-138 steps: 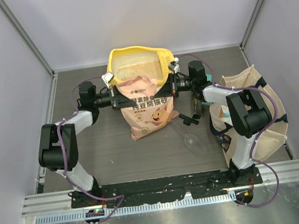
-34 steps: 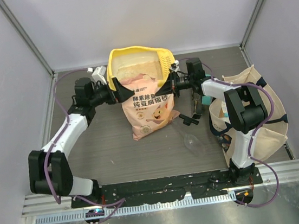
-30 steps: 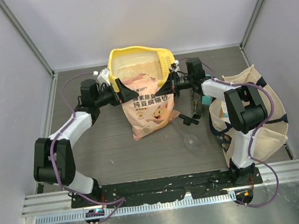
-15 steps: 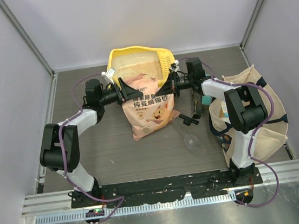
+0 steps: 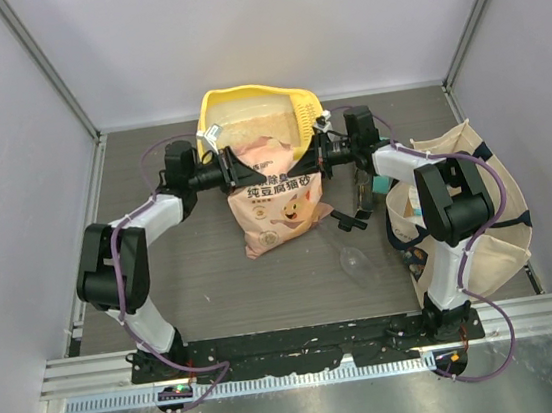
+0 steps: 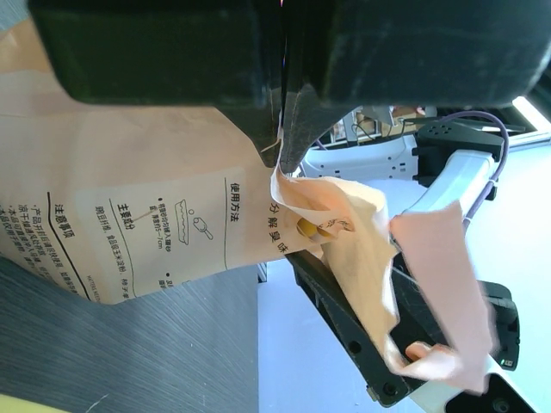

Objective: Fill the litter box with clean litter

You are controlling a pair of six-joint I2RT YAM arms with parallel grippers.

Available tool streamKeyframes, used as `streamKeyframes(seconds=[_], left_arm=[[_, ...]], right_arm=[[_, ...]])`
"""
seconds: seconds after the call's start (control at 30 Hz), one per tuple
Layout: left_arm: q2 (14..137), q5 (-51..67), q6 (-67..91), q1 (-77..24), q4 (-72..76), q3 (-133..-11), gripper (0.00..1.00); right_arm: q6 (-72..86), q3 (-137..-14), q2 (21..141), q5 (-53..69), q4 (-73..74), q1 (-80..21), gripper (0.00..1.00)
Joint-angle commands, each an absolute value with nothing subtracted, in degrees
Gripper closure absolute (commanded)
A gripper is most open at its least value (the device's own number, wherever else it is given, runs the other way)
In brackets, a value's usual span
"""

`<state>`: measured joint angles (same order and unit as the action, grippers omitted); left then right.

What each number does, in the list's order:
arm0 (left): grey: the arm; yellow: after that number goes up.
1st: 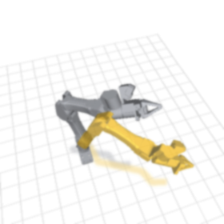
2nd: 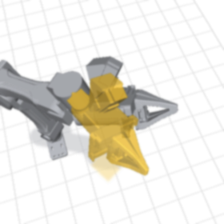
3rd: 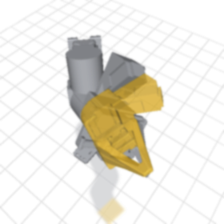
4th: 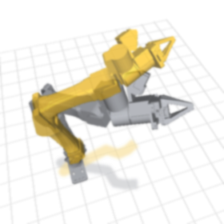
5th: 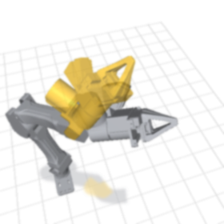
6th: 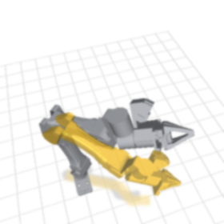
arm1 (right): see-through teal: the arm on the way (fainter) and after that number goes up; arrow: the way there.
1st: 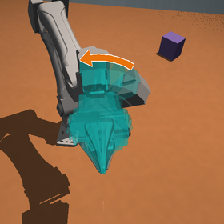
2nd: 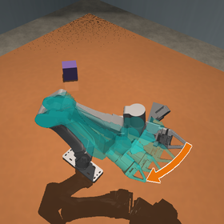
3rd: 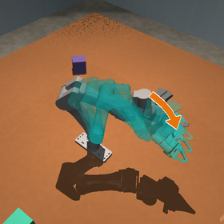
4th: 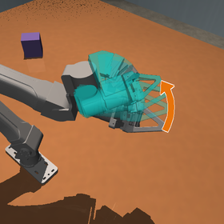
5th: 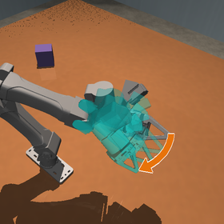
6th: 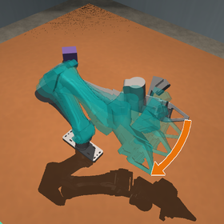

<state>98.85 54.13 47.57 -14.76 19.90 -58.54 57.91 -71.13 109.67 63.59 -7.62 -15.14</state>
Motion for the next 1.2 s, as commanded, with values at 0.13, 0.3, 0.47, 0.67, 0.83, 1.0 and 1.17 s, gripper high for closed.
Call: streamKeyframes(seconds=[0.13, 0.3, 0.47, 0.67, 0.83, 1.0, 1.17], left_arm=[[98.88, 57.39, 50.19, -14.06, 16.71, -60.20, 1.00], [102.74, 66.94, 57.86, -11.78, 3.42, -66.45, 1.00], [101.52, 66.80, 58.01, -8.27, -9.74, -67.76, 1.00], [101.69, 64.26, 56.69, -8.09, -22.20, -69.08, 1.00], [102.48, 61.26, 56.95, -7.30, -29.18, -65.23, 1.00], [101.17, 63.36, 58.72, -6.85, -22.07, -66.44, 0.74], [98.70, 67.94, 47.59, -6.50, -25.98, -77.93, 0.39]], right_arm=[[57.83, -74.44, 107.93, 66.44, -8.79, -14.68, 0.99], [57.65, -74.36, 107.14, 66.80, -8.00, -14.59, 0.98], [59.24, -73.65, 106.35, 67.14, -7.03, -14.50, 0.99], [57.31, -73.92, 105.91, 66.97, 2.43, -14.68, 0.99], [55.20, -75.06, 106.26, 65.22, 11.59, -14.59, 0.99], [56.07, -75.93, 106.44, 65.65, 8.88, -14.50, 0.99], [56.87, -76.38, 106.87, 65.48, 5.89, -14.50, 0.99]])
